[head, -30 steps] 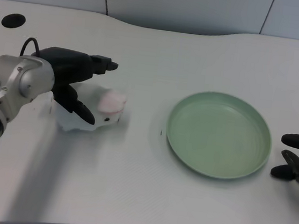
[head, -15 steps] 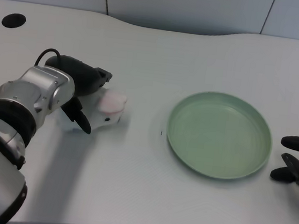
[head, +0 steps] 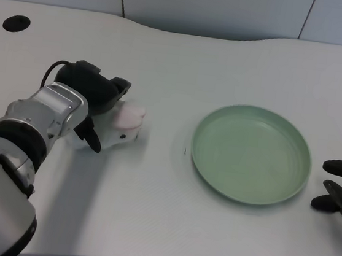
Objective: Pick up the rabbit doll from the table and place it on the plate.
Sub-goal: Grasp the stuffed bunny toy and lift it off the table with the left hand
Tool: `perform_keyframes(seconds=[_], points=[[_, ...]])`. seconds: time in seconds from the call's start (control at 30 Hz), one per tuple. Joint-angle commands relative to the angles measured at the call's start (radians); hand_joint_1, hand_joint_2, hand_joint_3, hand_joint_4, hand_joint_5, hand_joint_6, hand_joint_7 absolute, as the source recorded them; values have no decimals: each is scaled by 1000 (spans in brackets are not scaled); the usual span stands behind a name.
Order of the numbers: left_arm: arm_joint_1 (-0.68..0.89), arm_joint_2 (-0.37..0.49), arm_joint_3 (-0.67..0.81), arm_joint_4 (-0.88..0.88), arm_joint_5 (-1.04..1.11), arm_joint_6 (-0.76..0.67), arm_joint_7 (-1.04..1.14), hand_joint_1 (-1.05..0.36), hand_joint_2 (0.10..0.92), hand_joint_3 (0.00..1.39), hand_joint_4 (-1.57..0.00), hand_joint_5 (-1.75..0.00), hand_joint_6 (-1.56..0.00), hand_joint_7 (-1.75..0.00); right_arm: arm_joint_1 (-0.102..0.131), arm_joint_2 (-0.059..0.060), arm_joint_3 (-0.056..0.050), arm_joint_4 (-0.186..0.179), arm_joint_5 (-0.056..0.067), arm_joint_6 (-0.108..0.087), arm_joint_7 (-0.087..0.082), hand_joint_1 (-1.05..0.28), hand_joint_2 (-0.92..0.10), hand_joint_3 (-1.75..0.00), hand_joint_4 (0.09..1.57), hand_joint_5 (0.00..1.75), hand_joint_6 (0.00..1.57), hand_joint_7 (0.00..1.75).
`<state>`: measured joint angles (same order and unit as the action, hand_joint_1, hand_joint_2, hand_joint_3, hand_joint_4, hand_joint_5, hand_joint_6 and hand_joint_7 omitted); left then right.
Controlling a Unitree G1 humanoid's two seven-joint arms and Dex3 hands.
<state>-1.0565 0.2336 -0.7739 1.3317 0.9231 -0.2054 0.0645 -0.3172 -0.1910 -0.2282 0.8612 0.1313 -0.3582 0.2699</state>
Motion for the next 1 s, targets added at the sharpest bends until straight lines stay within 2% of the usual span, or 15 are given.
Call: perform_keyframes(seconds=[0.03, 0.13, 0.17, 0.23, 0.3, 0.33, 0.4, 0.5, 0.53, 0.57, 0.6, 0.63, 0.73, 0.87, 1.0], points=[[31, -8, 19, 17, -22, -9, 43, -828, 818, 0, -256, -122, -196, -62, 22, -6, -4, -20, 10, 1, -4, -887, -890, -2, 815, 936, 526, 938], [31, -26, 59, 28, -66, 16, -2, -696, 795, 2, -393, -171, -422, -96, 30, -3, -6, -29, 11, 2, -9, -887, -889, -1, 817, 930, 532, 936], [30, -31, 67, 30, -75, 26, -16, -612, 786, 1, -493, -235, -567, -145, 31, -3, -6, -32, 11, 5, -10, -881, -890, -1, 814, 926, 532, 933], [27, -35, 71, 32, -83, 34, -32, -537, 786, 2, -527, -397, -690, -181, 33, -2, -4, -39, 10, 11, -14, -870, -890, -1, 815, 925, 534, 933], [24, -36, 76, 33, -90, 37, -48, -459, 792, 2, -467, -758, -757, -223, 35, -2, -3, -46, 9, 14, -18, -874, -893, -2, 820, 933, 533, 939], [24, -36, 78, 33, -92, 39, -54, -438, 795, 2, -452, -842, -766, -234, 36, -2, -3, -47, 8, 15, -19, -872, -894, -2, 822, 936, 532, 942], [23, -36, 77, 36, -90, 55, -64, -377, 799, 1, -464, -891, -795, -245, 39, -1, -6, -48, 15, 10, -10, -880, -890, -1, 822, 934, 526, 944], [25, -27, 76, 35, -85, 43, -54, -321, 794, 0, -512, -903, -841, -264, 44, -1, -6, -51, 17, 5, -6, -888, -890, -2, 816, 925, 521, 941], [28, -21, 74, 34, -83, 28, -37, -284, 799, 2, -480, -1198, -680, -795, 46, 0, -6, -54, 17, 5, -8, -883, -891, -2, 809, 921, 529, 944], [32, -16, 73, 32, -79, 14, -16, -255, 800, 1, -471, -1358, -568, -1129, 48, 2, -7, -58, 16, 4, -14, -881, -893, -3, 807, 921, 531, 944], [36, -8, 63, 31, -68, -5, 16, -206, 810, 4, -480, -1535, -494, -1421, 51, 6, -8, -63, 15, 2, -24, -879, -899, -6, 819, 928, 537, 945], [38, -3, 57, 31, -60, -17, 36, -174, 823, 6, -501, -1638, -458, -1577, 52, 8, -8, -67, 13, 1, -31, -880, -904, -7, 832, 932, 542, 945], [41, 9, 52, 34, -55, -41, 73, -109, 870, 24, -536, -1735, -434, -1728, 54, 14, -10, -75, 17, 5, -39, -867, -906, -6, 843, 927, 544, 941], [41, 27, 53, 35, -54, -66, 107, -178, 915, 117, -574, -1724, -457, -1681, 54, 19, -6, -79, 17, 5, -37, -863, -906, -4, 851, 919, 544, 939], [39, 29, 69, 32, -69, -79, 141, -161, 921, 152, -640, -1737, -479, -1717, 53, 21, -5, -77, 16, 5, -36, -858, -905, -2, 844, 911, 534, 938]])
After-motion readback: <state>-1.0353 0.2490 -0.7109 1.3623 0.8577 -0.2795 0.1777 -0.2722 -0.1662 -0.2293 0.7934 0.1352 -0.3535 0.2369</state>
